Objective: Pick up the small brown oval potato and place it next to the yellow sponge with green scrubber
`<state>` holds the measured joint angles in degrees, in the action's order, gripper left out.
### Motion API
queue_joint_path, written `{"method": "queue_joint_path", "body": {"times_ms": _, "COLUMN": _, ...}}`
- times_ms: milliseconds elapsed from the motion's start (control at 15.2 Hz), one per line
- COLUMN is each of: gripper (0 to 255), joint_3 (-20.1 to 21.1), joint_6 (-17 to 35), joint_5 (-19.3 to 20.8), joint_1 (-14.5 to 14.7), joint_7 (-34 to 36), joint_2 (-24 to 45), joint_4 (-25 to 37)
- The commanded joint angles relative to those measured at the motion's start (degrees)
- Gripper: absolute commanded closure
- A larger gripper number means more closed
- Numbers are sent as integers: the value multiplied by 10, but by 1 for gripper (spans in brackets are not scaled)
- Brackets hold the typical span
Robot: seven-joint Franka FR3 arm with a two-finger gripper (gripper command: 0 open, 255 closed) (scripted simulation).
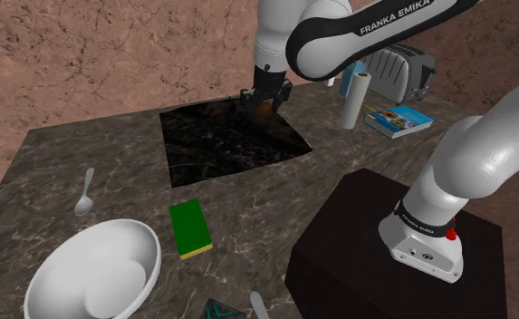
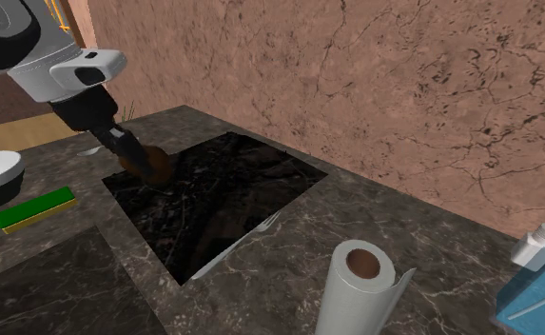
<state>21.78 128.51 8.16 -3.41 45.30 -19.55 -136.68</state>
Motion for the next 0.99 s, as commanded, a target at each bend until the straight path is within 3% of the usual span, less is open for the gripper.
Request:
{"method": "queue_joint_path", "body": {"times_ms": 0, "gripper": 255, "joint_3": 24, "joint_6": -7, "joint_5": 4, "joint_1": 6, "joint_7": 34, "joint_2": 16, "joint_4": 17}}
{"method": "queue_joint_path", "body": {"times_ms": 462, "gripper": 255, "joint_3": 106, "joint_6": -46, "joint_5": 43, "joint_1": 23, "joint_7": 153, "joint_2": 98, "joint_4": 109}}
{"method": "queue_joint_path", "body": {"times_ms": 924, "gripper": 255, "joint_3": 171, "joint_6": -108, "joint_5": 123, "joint_1": 57, "joint_7": 280, "joint_2": 219, "joint_4": 234}}
